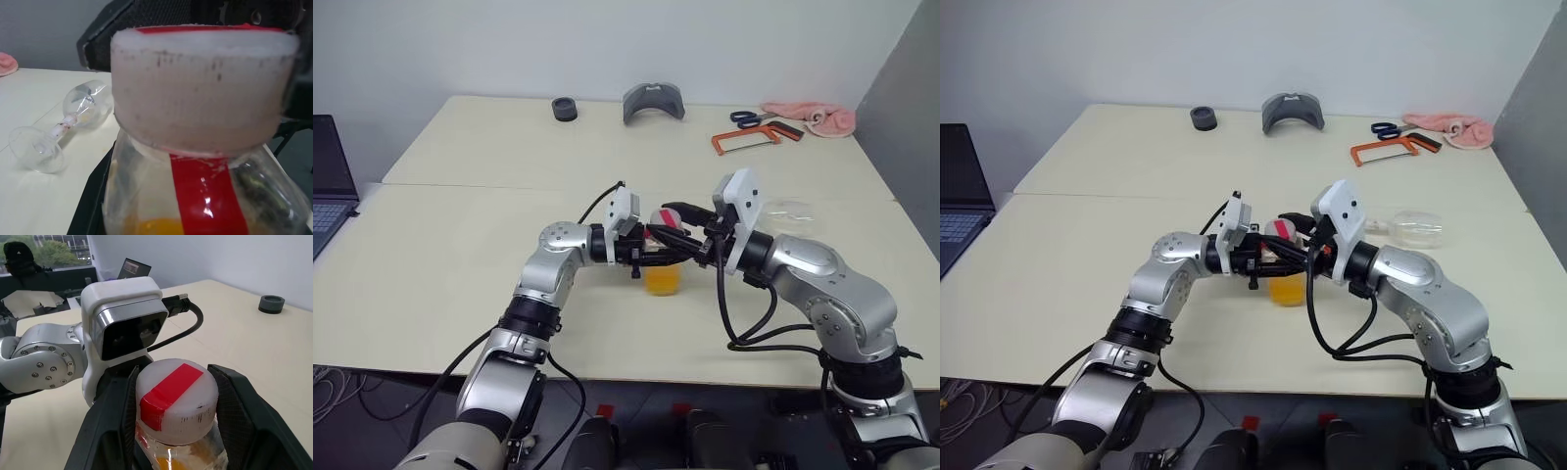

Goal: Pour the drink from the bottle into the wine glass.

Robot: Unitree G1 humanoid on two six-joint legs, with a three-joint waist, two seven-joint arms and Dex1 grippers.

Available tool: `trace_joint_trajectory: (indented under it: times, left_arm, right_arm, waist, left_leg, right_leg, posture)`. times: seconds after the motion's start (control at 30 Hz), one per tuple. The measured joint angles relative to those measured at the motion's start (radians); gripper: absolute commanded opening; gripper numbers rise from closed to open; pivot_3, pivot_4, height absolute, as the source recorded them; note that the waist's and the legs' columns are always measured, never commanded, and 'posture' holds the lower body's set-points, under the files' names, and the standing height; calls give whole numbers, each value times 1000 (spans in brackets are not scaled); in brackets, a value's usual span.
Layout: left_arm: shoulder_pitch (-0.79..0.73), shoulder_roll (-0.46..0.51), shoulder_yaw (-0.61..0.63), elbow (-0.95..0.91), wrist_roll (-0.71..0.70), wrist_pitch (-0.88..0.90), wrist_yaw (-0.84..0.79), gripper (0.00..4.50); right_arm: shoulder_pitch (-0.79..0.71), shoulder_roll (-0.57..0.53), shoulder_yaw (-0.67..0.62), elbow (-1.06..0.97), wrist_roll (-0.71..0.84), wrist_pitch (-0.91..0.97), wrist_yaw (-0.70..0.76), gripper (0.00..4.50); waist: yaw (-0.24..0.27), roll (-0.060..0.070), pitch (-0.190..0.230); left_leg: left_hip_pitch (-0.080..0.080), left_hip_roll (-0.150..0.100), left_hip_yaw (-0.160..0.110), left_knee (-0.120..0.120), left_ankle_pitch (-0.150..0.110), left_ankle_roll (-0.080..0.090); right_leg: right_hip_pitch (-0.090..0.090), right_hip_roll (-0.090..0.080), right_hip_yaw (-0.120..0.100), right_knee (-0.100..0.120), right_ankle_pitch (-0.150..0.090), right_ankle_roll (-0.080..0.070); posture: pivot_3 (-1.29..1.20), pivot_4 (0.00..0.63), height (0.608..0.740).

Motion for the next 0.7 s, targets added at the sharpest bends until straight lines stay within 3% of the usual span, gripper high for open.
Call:
trace_joint_trajectory:
  times: [0.2,0.3,0.37,0.6,0.7]
  left_arm:
    - [-11,22,-23,0,19,-43,-61,1761]
    - [-32,24,-23,0,22,-44,-66,1761]
    - [-34,24,-23,1,28,-45,-66,1761]
    - [-30,25,-1,2,33,-39,-20,1733]
    - [-30,17,11,18,34,-42,10,1733]
  right_arm:
    - [-147,-138,73,243,-35,-224,403,1888]
    - [-198,-140,74,328,-36,-271,496,1888]
    - [-198,-140,72,333,-39,-277,505,1888]
    - [-68,-86,-21,236,-42,-225,323,4275]
    - [7,-27,-77,84,-10,-169,177,4281]
  waist:
    - [-2,1,4]
    - [-1,1,4]
    - [-1,1,4]
    - [1,1,4]
    - [1,1,4]
  left_leg:
    - [0,-1,4,1,0,0]
    - [0,0,4,2,0,0]
    - [-1,1,1,2,0,1]
    - [-12,1,-3,6,0,0]
    - [-15,1,-2,5,2,-3]
  right_leg:
    - [0,1,0,0,0,0]
    - [0,1,-1,0,0,0]
    - [0,0,0,0,0,0]
    - [-9,-2,-1,2,0,0]
    - [-14,-3,0,4,0,0]
  posture:
    - [0,150,740]
    - [0,150,740]
    - [0,150,740]
    - [0,150,740]
    - [0,150,740]
